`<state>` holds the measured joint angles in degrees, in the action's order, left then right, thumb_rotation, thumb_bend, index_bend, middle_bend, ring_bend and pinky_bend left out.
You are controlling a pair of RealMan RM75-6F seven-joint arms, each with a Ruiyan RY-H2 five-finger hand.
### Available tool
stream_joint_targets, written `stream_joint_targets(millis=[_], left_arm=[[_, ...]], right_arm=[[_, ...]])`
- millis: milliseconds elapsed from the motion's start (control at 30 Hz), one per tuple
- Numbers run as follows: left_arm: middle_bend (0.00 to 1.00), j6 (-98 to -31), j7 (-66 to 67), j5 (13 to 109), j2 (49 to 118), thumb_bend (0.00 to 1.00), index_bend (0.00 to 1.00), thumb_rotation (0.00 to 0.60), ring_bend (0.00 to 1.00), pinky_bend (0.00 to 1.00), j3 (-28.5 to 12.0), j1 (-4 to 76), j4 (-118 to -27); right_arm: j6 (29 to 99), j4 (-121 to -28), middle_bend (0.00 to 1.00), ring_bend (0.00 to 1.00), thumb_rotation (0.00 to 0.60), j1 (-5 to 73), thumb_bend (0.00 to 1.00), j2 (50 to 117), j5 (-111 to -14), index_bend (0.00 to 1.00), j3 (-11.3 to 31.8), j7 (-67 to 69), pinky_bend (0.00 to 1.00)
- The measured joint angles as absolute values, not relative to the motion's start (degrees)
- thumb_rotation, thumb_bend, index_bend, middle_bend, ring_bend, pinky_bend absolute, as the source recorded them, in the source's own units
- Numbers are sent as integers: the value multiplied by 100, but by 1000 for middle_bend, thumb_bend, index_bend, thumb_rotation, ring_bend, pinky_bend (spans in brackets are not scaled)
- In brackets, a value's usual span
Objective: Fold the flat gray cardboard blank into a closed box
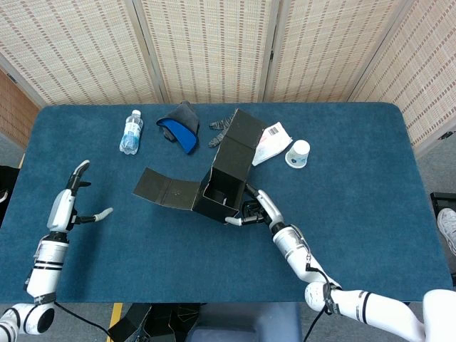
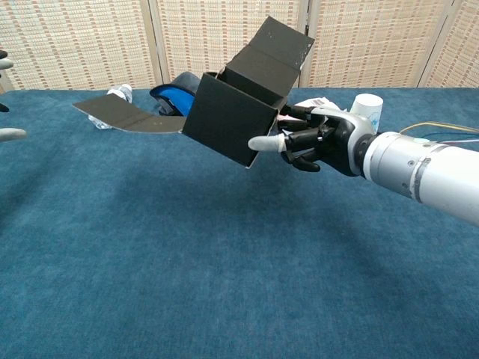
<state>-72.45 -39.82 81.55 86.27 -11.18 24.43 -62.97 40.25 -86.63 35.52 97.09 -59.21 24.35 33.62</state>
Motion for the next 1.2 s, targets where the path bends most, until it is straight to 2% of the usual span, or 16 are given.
stream_joint_targets(millis=[200,433,867,1200], left_arm=[[0,-7333,-3797,8361,9033,95,0,600,0,246,-1147,2761,-6015],[0,-7571,-3837,8512,9367,95,0,600,0,246,-1257,3024,-5916],[0,-7770,-4097,8613,9485,95,0,600,0,242,-1197,3103,-6106],[0,-7893,-4134,8690,9524,95,0,600,0,241,-1160,3151,-6113]], right_arm=[[3643,-8732,389,745,600,3385,347,9579,-6392,382,2505,4478,915],[3515,-8540,389,745,600,3373,347,9611,-7062,383,2425,5169,915],[3663,-8333,391,745,600,3573,347,9698,-7265,391,2225,5402,915],[3731,-8271,392,745,600,3746,347,9745,-7211,394,2085,5035,915]])
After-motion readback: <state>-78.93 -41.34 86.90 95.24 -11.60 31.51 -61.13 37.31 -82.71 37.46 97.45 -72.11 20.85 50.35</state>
